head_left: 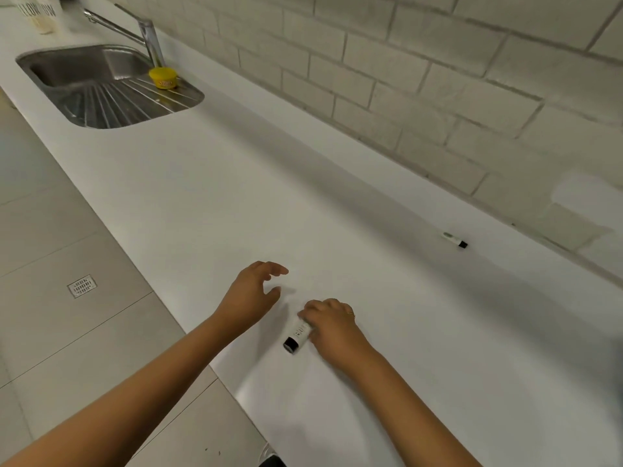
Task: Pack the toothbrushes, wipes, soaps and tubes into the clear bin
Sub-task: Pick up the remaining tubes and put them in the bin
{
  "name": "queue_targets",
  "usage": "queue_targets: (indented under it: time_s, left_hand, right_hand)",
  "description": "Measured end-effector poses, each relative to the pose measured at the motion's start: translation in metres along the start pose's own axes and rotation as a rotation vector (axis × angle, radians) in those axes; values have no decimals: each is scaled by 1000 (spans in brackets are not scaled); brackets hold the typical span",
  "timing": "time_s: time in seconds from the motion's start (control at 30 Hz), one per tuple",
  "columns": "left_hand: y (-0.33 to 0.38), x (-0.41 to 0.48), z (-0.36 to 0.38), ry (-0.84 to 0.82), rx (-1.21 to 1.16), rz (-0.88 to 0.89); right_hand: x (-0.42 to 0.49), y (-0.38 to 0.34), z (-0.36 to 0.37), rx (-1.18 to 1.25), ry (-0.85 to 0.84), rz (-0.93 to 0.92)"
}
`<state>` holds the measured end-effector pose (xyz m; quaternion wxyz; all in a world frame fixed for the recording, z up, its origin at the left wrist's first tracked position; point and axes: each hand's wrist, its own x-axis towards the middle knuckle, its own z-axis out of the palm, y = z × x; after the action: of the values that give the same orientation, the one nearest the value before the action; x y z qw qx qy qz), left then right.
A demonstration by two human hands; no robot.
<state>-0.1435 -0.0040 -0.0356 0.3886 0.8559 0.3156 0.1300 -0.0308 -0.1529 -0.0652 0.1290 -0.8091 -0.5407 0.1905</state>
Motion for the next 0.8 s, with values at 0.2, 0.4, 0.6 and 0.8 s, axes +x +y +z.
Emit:
queue_targets:
  time_s: [0.2,0.4,0.6,0.8]
  left_hand:
    - [0,6,-1,-23,-10,11]
    - [10,17,0,-28,-47,27]
    - [23,33,7,-46,-73,84]
    - [50,56,30,-123,-88,149]
  right_hand:
    - [5,7,1,-19,-31,15]
    - [-6,12,-17,212,-29,125]
    - [-29,18,-40,809,67,317]
    - [-57,40,-61,969,290,456]
